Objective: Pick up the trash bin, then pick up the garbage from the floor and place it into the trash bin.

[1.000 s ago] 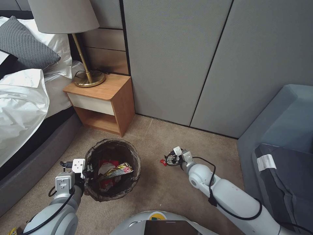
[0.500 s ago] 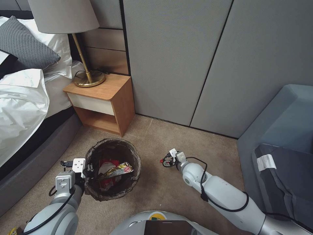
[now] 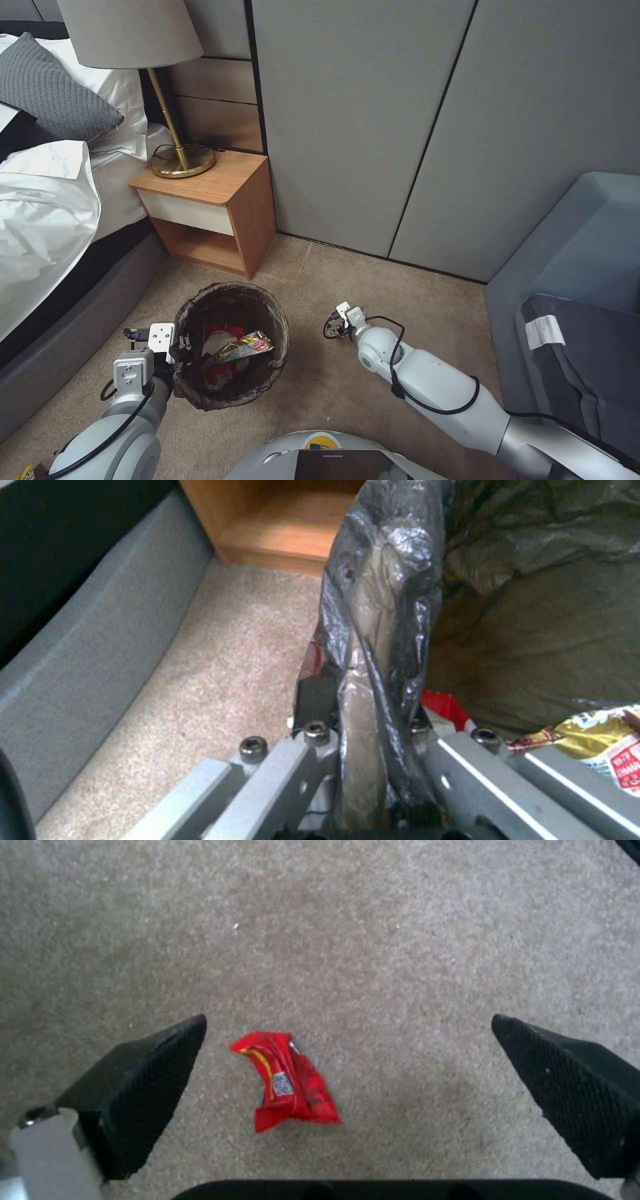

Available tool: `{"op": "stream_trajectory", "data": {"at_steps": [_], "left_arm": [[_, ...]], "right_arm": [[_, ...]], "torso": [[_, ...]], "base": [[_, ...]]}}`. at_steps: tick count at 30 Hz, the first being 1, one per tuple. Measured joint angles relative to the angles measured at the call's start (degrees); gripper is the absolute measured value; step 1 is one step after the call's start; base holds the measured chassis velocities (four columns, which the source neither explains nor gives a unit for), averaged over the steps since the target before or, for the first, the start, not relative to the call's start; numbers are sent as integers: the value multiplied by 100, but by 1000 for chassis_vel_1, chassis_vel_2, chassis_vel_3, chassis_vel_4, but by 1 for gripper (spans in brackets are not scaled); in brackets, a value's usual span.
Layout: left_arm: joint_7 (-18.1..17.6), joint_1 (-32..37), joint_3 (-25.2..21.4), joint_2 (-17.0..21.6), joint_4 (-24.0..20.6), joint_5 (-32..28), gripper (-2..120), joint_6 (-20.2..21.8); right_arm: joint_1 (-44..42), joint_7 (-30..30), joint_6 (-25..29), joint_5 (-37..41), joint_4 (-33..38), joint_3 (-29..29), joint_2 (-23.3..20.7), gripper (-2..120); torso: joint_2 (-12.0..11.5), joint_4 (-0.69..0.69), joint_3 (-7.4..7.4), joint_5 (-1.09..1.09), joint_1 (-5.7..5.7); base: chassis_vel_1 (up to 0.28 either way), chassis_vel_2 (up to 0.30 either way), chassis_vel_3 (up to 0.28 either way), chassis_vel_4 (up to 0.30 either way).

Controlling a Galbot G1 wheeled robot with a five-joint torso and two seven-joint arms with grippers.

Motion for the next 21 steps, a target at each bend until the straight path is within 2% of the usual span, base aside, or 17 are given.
{"op": "stream_trajectory", "data": {"at_steps": [8,21], "left_arm": [[1,-11,32,-22,0,3,3,0],[1,-24,47,0,0,4,3,0]], "right_arm": [[133,161,-182,-28,-140,-227,146,100],[128,148,-152,-35,-470,-296,477,100]], "torso": [[0,0,0,0,0],[0,0,0,0,0]], "base": [[0,0,0,0],[0,0,0,0]]}}
